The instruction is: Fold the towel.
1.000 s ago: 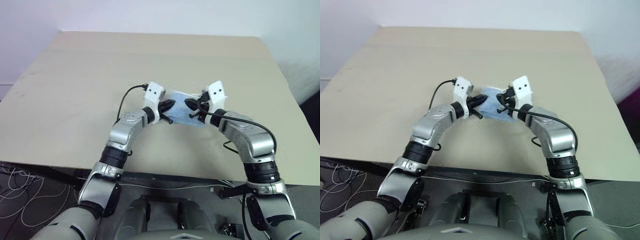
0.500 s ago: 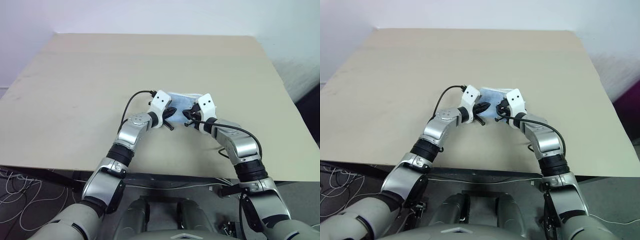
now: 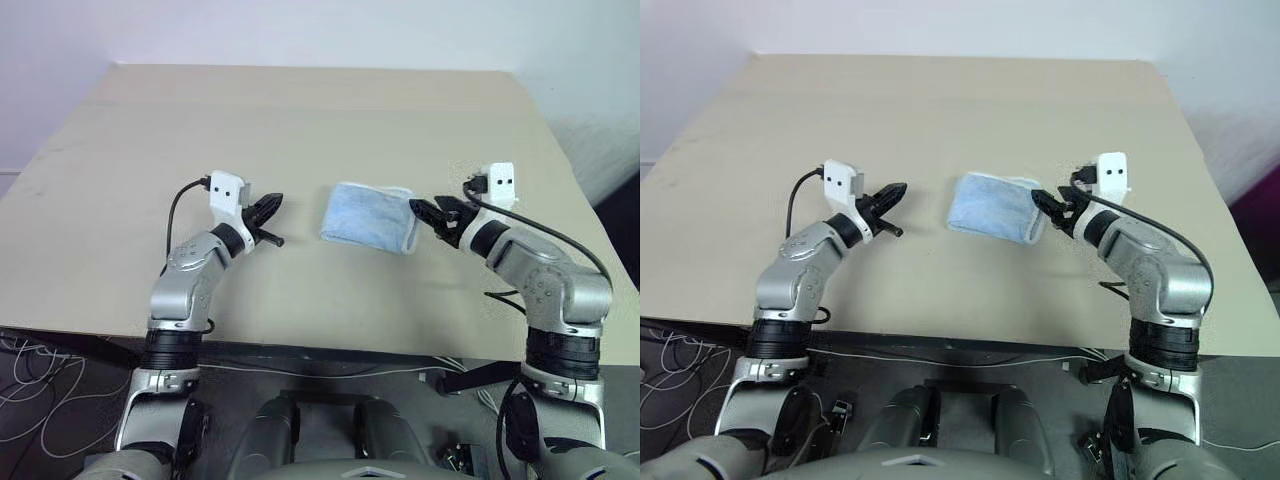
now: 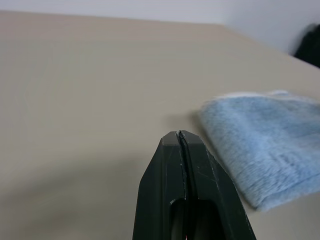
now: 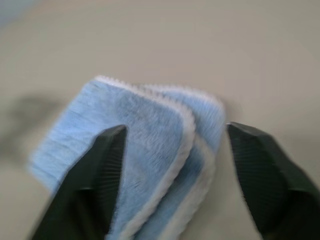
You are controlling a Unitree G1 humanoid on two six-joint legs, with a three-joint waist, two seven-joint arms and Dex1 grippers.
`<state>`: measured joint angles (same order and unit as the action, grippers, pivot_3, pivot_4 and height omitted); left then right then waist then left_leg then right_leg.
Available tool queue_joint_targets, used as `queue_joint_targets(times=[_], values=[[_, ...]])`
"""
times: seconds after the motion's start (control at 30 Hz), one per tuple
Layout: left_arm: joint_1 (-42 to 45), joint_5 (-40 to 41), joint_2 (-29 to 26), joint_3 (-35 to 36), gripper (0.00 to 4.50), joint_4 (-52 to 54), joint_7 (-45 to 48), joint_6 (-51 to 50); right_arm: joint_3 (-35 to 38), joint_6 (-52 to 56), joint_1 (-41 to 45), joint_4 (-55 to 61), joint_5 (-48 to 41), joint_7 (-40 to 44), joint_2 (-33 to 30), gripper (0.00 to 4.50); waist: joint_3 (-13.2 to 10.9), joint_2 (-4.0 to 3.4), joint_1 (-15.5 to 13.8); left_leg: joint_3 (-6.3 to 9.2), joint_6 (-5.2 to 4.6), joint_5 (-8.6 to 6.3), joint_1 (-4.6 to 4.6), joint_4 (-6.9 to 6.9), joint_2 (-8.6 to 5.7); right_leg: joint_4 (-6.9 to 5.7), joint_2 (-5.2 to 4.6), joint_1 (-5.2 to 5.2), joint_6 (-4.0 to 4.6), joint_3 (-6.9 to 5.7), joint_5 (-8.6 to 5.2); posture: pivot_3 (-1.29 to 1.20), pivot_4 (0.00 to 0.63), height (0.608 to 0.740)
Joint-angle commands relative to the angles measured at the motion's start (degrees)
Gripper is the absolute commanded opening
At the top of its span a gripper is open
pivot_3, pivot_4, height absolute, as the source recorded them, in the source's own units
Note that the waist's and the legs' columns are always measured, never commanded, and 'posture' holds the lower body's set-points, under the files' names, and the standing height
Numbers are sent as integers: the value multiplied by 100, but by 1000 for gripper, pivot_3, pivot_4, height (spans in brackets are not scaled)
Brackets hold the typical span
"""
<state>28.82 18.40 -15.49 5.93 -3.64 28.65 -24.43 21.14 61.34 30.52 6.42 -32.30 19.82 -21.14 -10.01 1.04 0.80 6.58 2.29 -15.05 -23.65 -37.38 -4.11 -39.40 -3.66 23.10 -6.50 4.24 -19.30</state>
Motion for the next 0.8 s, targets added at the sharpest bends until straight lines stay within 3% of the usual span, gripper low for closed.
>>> queue_joint_targets(times=[0.03,0.33,0.7,0.8], values=[[0,165,-101,134,0,327,29,-10,551,631,209,-153,-519,-337,237,4493,0,0,1,0,0,0,0,1,0,1,0,0,0,0,0,0,150,740],[-311,601,-181,-110,0,1023,525,-274,420,558,197,-635,-440,-682,547,4493,0,-1,34,-2,0,1,0,4,1,-1,0,3,0,1,0,0,150,740],[-342,579,-128,-212,0,1046,472,-327,224,608,390,-902,-664,-671,1138,4493,1,-2,158,-3,1,3,4,6,5,-4,4,2,1,1,1,0,150,740],[-338,570,-104,-234,0,1041,456,-323,307,577,437,-941,-711,-728,1211,3927,2,-3,180,-3,2,3,4,7,5,-5,4,3,1,1,1,0,150,740]])
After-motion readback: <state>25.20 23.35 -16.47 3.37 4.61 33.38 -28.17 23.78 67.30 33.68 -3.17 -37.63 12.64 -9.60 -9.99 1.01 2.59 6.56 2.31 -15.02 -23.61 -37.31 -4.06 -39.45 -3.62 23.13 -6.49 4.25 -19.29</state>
